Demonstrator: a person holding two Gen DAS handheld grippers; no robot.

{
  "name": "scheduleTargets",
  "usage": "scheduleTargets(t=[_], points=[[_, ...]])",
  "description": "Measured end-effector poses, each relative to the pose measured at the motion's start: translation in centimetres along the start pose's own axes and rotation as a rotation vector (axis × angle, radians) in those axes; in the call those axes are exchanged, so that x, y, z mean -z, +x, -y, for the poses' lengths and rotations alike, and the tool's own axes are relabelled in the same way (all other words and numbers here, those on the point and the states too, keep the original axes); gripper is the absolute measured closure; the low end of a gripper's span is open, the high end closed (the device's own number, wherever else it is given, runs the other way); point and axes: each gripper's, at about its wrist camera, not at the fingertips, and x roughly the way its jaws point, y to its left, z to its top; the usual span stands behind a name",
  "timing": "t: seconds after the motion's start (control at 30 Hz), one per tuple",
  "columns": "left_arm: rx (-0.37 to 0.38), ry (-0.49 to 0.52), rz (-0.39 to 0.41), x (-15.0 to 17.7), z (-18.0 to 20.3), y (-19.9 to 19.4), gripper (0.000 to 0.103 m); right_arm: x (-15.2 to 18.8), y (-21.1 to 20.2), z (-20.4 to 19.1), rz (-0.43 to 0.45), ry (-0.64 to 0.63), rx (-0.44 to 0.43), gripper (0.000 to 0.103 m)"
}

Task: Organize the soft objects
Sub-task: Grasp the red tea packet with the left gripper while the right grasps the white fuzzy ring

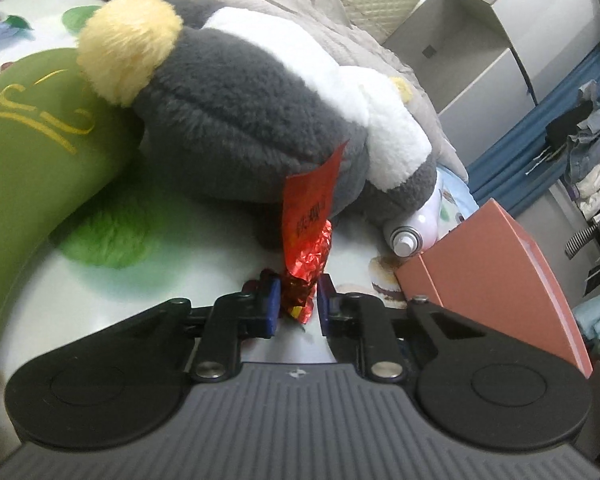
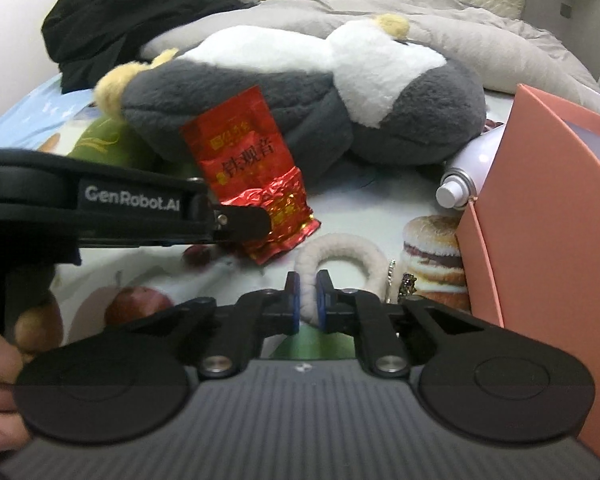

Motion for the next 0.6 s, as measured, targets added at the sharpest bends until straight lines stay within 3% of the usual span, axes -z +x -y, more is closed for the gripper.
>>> scheduleTargets(t=[0.27, 0.6], points=[[-0.039, -0.022, -0.019, 2.4, 0.6, -4.3, 0.085, 2.3, -4.0, -1.1, -0.012, 0.01, -0.013, 0.092], [-0.044, -0.06, -0.09, 9.3, 2.0, -11.0, 0.085, 7.0, -10.5, -2.9, -0.049, -0.023, -0.032, 0.092]])
